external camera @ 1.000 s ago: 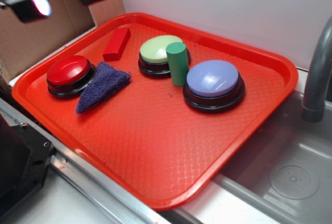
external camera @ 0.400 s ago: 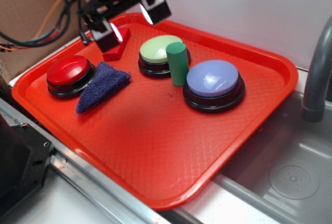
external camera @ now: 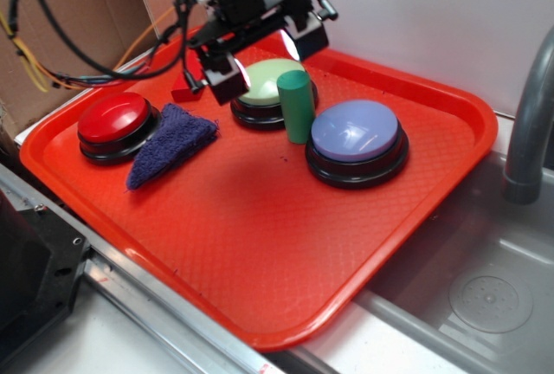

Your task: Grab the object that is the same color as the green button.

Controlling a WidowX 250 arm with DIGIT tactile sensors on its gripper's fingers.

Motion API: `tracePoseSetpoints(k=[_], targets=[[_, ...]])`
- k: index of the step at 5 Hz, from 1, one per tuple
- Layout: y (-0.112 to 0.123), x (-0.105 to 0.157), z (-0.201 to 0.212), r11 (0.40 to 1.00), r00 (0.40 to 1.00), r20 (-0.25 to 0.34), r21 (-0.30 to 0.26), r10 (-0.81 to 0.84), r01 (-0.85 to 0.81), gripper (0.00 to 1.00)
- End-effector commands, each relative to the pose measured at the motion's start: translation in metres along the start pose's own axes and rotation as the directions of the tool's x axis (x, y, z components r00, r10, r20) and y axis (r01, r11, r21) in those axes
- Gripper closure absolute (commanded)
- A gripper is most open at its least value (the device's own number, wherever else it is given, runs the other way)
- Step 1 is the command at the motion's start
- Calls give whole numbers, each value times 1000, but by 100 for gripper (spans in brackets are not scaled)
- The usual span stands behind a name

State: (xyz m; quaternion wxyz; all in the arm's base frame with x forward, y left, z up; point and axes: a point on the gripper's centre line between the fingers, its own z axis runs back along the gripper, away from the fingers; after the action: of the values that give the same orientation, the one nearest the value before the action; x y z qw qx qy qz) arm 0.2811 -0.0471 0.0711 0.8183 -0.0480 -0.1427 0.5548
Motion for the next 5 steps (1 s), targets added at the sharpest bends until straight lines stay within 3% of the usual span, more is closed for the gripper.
tracePoseSetpoints(k=[1,2,3,4,5], targets=[[-24,3,-4,1000,1000,0,-24,4,-4,0],[-22,2,-18,1000,999,45,26,9,-10,0],[-21,0,-23,998,1000,18,64,11,-12,0],[-17,-2,-25,998,999,51,62,17,-20,89],[-13,-1,-15,998,999,41,58,15,-18,100]])
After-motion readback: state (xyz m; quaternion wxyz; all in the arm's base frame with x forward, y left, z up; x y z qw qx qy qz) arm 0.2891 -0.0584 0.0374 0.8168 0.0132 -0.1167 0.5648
